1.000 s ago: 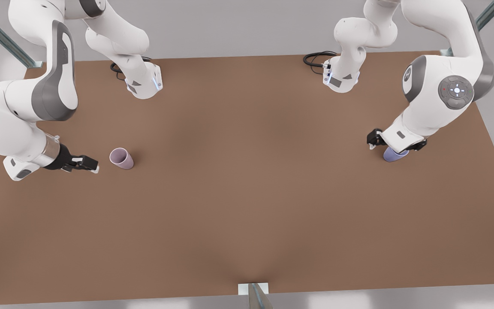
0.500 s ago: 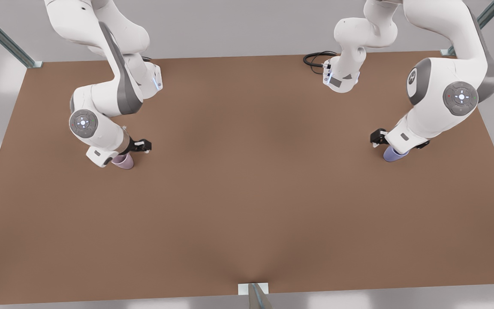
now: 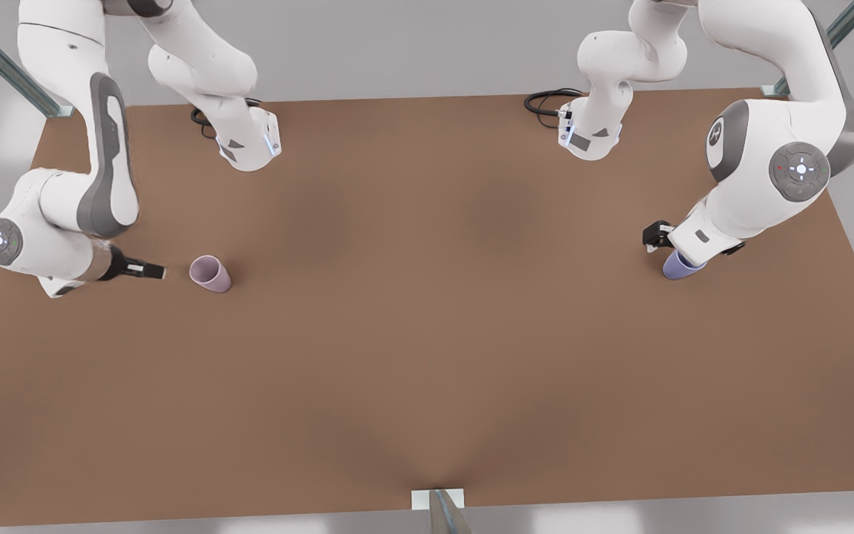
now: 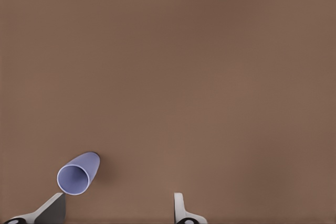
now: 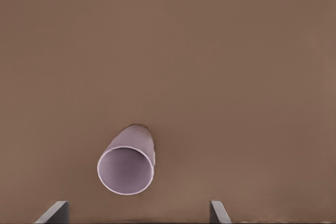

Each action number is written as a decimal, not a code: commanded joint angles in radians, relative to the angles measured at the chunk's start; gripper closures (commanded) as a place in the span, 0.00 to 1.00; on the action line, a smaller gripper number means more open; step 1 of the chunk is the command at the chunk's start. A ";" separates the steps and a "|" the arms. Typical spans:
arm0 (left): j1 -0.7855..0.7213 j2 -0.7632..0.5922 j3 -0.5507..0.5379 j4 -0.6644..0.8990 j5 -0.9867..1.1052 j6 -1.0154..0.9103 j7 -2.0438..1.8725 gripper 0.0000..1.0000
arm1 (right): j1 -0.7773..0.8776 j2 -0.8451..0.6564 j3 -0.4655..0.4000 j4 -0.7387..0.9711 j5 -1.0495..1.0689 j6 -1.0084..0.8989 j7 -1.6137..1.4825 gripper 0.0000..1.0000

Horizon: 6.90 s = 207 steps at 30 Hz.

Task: Stack the cups, with the pink cup at the bottom and the purple cup at the top

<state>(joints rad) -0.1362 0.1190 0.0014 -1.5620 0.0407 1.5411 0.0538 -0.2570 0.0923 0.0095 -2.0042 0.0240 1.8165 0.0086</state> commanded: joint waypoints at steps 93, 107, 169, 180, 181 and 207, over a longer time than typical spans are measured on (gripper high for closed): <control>0.227 0.149 0.276 -0.570 0.008 0.648 0.334 0.00 | 0.966 1.118 0.300 1.279 -0.055 0.540 1.051 0.79; 0.239 0.208 0.276 -0.612 0.007 0.677 0.333 0.00 | 0.990 1.118 0.282 1.199 -0.058 0.507 1.001 0.02; -0.197 0.427 -0.138 0.091 -0.019 0.192 -0.540 0.79 | 0.239 0.130 0.107 0.544 -0.041 -0.244 0.110 0.00; -0.186 0.467 -0.156 0.091 -0.021 0.217 -0.539 0.79 | 0.237 0.130 0.106 0.544 -0.041 -0.244 0.108 0.00; -0.186 0.472 -0.156 0.091 -0.021 0.220 -0.539 0.79 | 0.237 0.130 0.106 0.544 -0.041 -0.244 0.106 0.00; -0.175 0.346 -0.139 0.163 -0.016 0.024 -0.441 0.01 | 0.237 0.132 0.106 0.544 -0.027 -0.241 0.108 0.00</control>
<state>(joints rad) -0.2957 0.4762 -0.1415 -1.4018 0.0280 1.6899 -0.4350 -0.0201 0.2240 0.1148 -1.4608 -0.0096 1.5747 0.1058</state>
